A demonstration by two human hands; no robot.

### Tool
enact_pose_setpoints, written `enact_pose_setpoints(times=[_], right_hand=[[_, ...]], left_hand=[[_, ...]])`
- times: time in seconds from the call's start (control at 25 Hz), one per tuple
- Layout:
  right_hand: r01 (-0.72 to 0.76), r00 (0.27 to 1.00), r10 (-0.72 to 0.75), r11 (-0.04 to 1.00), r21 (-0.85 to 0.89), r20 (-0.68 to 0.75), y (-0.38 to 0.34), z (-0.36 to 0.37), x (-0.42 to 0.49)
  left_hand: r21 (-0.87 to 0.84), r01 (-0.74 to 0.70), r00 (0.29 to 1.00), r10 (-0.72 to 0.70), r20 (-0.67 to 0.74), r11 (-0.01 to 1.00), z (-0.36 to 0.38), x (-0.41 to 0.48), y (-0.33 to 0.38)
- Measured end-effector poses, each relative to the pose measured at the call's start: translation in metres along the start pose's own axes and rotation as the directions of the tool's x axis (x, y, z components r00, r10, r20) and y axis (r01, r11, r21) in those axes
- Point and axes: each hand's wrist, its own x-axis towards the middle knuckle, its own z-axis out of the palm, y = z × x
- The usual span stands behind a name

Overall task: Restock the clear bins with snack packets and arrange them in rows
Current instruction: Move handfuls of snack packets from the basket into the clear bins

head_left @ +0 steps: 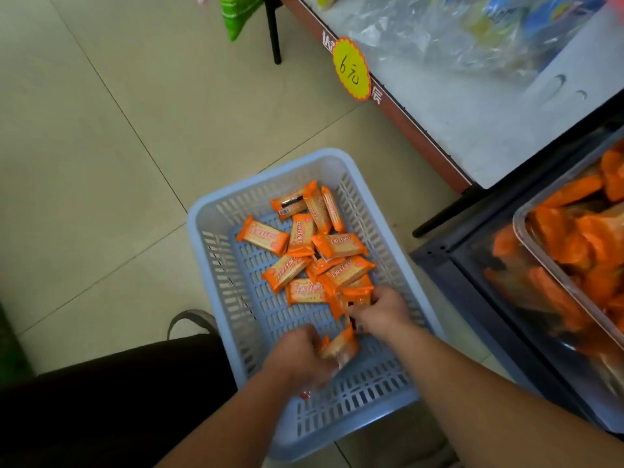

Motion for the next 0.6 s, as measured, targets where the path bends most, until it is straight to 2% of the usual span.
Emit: enact_pose_setpoints(times=[0.08,0.16,0.2,0.28,0.4,0.52,0.6], right_hand=[[0.043,0.998,-0.039,0.995,0.094,-0.043,-0.008,-0.002,-0.01],[0.162,0.979,-0.137,0.973,0.162,-0.152,-0.019,-0.006,-0.021],[0.223,0.962,-0.184,0.956,0.188,-0.202,-0.027,-0.008,-0.024],[0.299,0.943,-0.25,0.925,0.236,-0.218,-0.05,-0.01,-0.025],[0.303,0.953,-0.296,0.925,0.229,-0.064,-0.083,-0.002,-0.009],[0.358,0.933,-0.359,0.933,0.045,0.02,-0.091,0.001,0.013],[0.36,0.93,-0.358,0.933,-0.007,0.083,-0.088,-0.004,0.023]], left_hand=[[-0.104,0.005,0.983,-0.024,-0.183,0.995,-0.034,-0.01,0.002],[-0.365,-0.081,0.921,-0.07,-0.383,0.928,-0.066,-0.015,0.012],[-0.44,-0.14,0.879,-0.094,-0.468,0.887,-0.08,-0.011,0.018],[-0.429,-0.21,0.82,-0.081,-0.566,0.879,-0.107,0.01,0.03],[-0.306,-0.184,0.866,0.006,-0.501,0.934,-0.14,0.055,0.036],[-0.05,-0.06,0.898,0.032,-0.438,0.997,-0.153,0.091,0.027],[-0.017,-0.032,0.914,0.023,-0.404,0.999,-0.154,0.102,0.02]])
